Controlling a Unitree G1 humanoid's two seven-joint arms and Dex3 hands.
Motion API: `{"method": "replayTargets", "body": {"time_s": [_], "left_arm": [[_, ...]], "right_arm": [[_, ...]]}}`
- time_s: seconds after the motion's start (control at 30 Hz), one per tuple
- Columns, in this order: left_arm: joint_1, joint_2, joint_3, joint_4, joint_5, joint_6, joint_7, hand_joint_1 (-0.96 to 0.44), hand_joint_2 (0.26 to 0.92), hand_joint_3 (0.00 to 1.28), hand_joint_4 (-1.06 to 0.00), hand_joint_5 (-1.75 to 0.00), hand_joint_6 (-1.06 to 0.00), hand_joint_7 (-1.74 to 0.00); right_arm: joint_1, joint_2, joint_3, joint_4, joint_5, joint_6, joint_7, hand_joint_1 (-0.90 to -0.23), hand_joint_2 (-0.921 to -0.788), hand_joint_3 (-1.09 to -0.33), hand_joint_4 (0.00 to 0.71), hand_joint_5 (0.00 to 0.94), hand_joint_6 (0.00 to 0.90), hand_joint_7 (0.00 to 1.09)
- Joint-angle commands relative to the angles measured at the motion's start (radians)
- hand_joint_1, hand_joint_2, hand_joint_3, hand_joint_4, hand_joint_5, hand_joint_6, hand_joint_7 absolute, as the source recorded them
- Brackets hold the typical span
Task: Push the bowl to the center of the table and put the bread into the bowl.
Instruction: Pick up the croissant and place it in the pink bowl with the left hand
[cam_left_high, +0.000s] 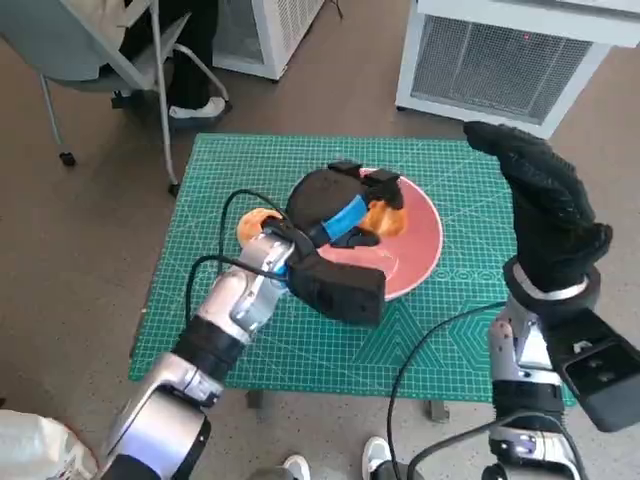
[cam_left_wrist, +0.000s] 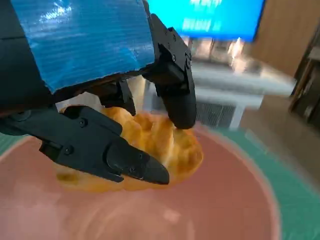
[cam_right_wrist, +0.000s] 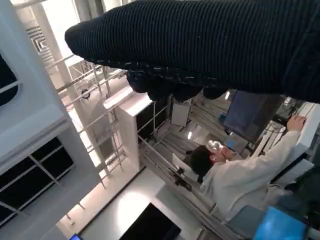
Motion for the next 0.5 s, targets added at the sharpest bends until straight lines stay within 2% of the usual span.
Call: {"method": "replayTargets", "body": {"time_s": [0.03, 0.13, 0.23, 0.5], "left_arm": [[-0.029, 0.013, -0.010, -0.033, -0.030, 0.055, -0.139, -0.26, 0.920, 0.12, -0.35, -0.25, -0.35, -0.44], [-0.024, 0.035, -0.002, -0.082, -0.051, 0.069, -0.217, -0.41, 0.921, 0.11, -0.21, -0.07, -0.29, -0.21], [-0.010, 0.063, 0.015, -0.129, -0.081, 0.048, -0.255, -0.46, 0.921, 0.11, -0.16, -0.03, -0.27, -0.15], [0.048, 0.158, 0.090, -0.260, -0.155, -0.061, -0.229, -0.54, 0.921, 0.12, -0.09, 0.00, -0.23, -0.09]], "right_arm": [[0.023, -0.009, -0.004, -0.005, -0.004, 0.015, -0.011, -0.592, -0.921, -0.744, 0.255, 0.000, -0.001, 0.66], [0.023, -0.008, -0.003, -0.008, -0.004, 0.018, -0.014, -0.592, -0.921, -0.743, 0.255, 0.000, -0.001, 0.67], [0.023, -0.005, -0.001, -0.009, -0.006, 0.018, -0.017, -0.592, -0.921, -0.742, 0.254, 0.000, -0.001, 0.67], [0.023, 0.001, 0.003, -0.008, -0.011, 0.016, -0.021, -0.592, -0.921, -0.740, 0.255, 0.000, -0.001, 0.67]]}}
